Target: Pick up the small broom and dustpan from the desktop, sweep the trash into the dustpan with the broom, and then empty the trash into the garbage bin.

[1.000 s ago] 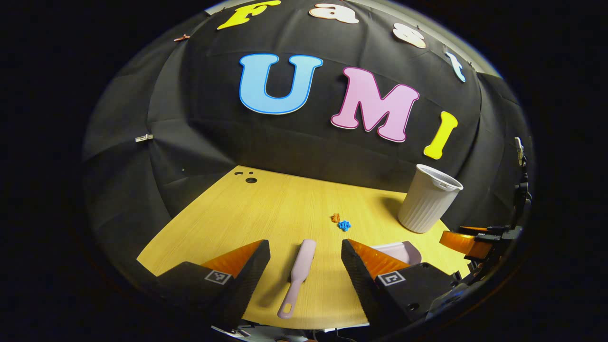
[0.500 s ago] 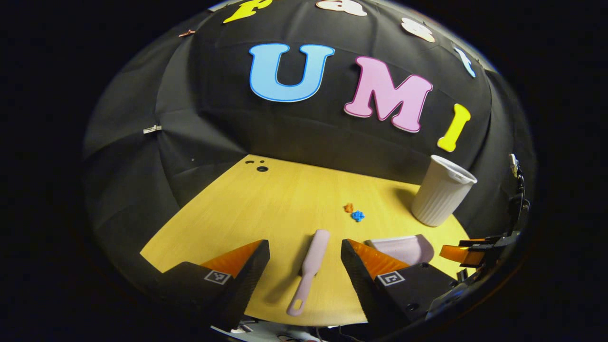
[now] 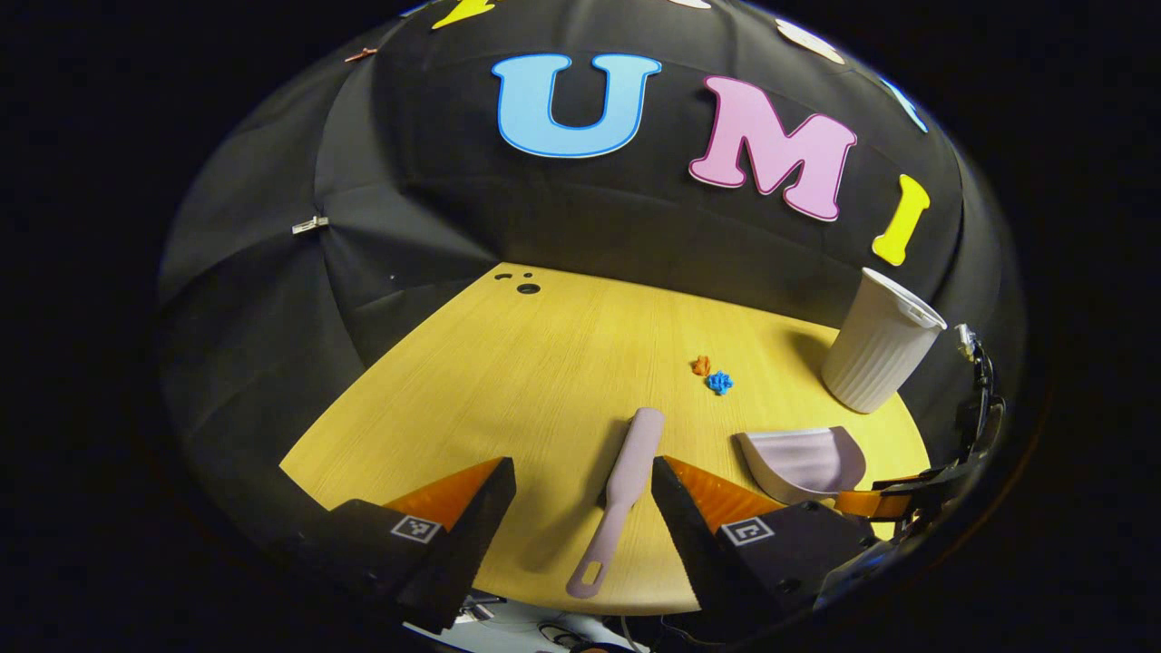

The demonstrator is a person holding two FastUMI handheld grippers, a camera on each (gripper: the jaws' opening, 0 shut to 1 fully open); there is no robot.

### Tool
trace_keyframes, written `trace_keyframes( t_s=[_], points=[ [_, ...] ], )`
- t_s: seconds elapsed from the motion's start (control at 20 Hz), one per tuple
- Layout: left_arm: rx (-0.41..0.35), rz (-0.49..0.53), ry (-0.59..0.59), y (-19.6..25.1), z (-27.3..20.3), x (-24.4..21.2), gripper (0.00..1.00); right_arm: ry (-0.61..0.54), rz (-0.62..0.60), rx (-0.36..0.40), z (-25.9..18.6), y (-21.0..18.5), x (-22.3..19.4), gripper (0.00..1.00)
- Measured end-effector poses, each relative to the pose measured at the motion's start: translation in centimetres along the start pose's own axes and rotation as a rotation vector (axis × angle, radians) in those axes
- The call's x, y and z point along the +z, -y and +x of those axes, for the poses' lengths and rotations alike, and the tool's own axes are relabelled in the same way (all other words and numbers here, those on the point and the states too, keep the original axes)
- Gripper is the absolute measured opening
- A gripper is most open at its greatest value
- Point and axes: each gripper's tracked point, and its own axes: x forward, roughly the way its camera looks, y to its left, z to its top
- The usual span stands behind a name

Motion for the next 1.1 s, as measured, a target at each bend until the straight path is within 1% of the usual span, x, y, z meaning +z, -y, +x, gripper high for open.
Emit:
trace_keyframes(
  t_s=[0.2, 0.25, 0.35, 0.45, 0.5, 0.55, 0.65, 0.7, 0.75, 0.8, 0.85, 0.9, 0.95, 1.1],
  points=[
    [0.024, 0.01, -0.05, -0.1, 0.9, -1.1, 0.96, -0.113, -0.007, -0.018, 2.5, 0.2, -1.9, 0.99],
    [0.03, 0.013, -0.067, -0.2, 1.2, -1.4, 0.96, -0.131, -0.014, -0.019, 2.9, 0.3, -2.3, 0.99],
    [0.068, 0.021, -0.083, -0.7, 1.7, -1.8, 0.96, -0.158, -0.029, -0.019, 3.8, 0.2, -2.6, 0.99],
    [0.082, 0.029, -0.098, -0.6, 2.1, -2.2, 0.96, -0.178, -0.037, -0.02, 4.5, 0.2, -2.7, 0.99],
    [0.084, 0.029, -0.104, -0.5, 2.3, -2.5, 0.96, -0.189, -0.038, -0.018, 4.9, 0.2, -2.8, 0.95],
    [0.081, 0.026, -0.114, -0.3, 2.6, -2.6, 0.96, -0.207, -0.041, -0.019, 5.0, 0.2, -3.1, 0.94],
    [0.052, 0.016, -0.135, 0.2, 3.2, -3.1, 0.96, -0.2, -0.058, -0.017, 5.4, 0.1, -2.7, 0.89],
    [0.025, 0.02, -0.16, 0.7, 3.8, -3.6, 0.96, -0.199, -0.072, -0.027, 5.5, 0.4, -2.5, 0.78],
    [-0.005, 0.039, -0.201, 1.0, 3.9, -4.7, 0.96, -0.2, -0.076, -0.026, 5.6, 0.3, -2.5, 0.73],
    [-0.025, 0.068, -0.231, 1.0, 4.1, -5.4, 0.96, -0.2, -0.077, -0.026, 5.6, 0.3, -2.5, 0.58],
    [-0.047, 0.097, -0.257, 1.1, 4.8, -6.1, 0.96, -0.2, -0.076, -0.025, 5.5, 0.4, -2.4, 0.58],
    [-0.071, 0.123, -0.285, 1.3, 5.4, -6.8, 0.96, -0.203, -0.072, -0.023, 5.7, 0.4, -2.4, 0.45],
    [-0.095, 0.143, -0.316, 1.5, 5.9, -7.5, 0.96, -0.212, -0.069, -0.019, 5.5, 0.3, -2.5, 0.39],
    [-0.158, 0.164, -0.409, 2.1, 7.0, -9.3, 0.95, -0.245, -0.093, -0.004, 5.6, 0.3, -2.5, 0.39]
  ],
)
